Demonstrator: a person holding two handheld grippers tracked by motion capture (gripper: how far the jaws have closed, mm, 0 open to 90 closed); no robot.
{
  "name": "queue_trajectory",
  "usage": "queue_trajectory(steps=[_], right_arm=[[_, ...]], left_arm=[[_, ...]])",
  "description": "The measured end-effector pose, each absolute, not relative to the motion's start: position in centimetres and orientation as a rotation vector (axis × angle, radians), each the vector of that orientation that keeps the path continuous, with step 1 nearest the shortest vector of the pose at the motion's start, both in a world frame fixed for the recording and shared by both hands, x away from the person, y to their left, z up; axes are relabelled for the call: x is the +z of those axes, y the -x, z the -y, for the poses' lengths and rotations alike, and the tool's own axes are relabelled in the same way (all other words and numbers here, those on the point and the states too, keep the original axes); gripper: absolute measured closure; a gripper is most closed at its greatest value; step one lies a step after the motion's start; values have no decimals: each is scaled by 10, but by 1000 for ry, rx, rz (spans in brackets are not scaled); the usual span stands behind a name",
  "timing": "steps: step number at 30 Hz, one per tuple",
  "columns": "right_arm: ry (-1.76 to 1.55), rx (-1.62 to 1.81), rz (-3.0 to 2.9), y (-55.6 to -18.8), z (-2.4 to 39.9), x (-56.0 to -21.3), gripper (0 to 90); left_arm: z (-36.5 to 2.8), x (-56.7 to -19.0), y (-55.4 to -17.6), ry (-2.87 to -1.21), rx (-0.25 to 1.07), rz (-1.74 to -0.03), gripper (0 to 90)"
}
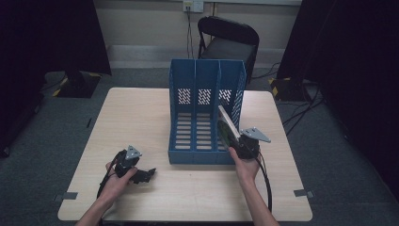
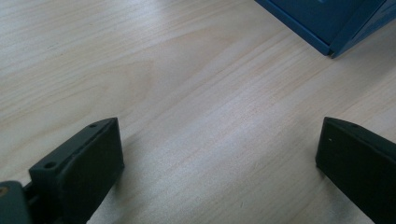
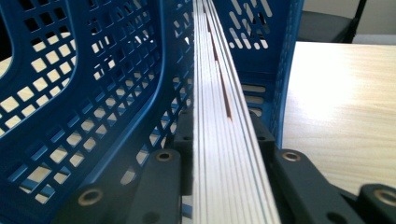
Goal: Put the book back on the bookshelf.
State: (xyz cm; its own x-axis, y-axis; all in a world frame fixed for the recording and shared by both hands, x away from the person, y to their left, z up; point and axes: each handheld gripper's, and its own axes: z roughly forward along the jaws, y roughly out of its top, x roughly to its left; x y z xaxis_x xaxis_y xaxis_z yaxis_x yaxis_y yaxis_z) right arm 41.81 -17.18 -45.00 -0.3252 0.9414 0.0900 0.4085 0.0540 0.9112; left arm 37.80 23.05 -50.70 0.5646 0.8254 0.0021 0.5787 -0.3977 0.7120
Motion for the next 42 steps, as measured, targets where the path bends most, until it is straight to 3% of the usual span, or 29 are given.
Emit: queue_trajectory(steps=[42], right_arm=[[-1466, 1063, -1507, -411, 157, -449, 741]], left_arm=[[-230, -507, -378, -2121, 467, -1118, 2]])
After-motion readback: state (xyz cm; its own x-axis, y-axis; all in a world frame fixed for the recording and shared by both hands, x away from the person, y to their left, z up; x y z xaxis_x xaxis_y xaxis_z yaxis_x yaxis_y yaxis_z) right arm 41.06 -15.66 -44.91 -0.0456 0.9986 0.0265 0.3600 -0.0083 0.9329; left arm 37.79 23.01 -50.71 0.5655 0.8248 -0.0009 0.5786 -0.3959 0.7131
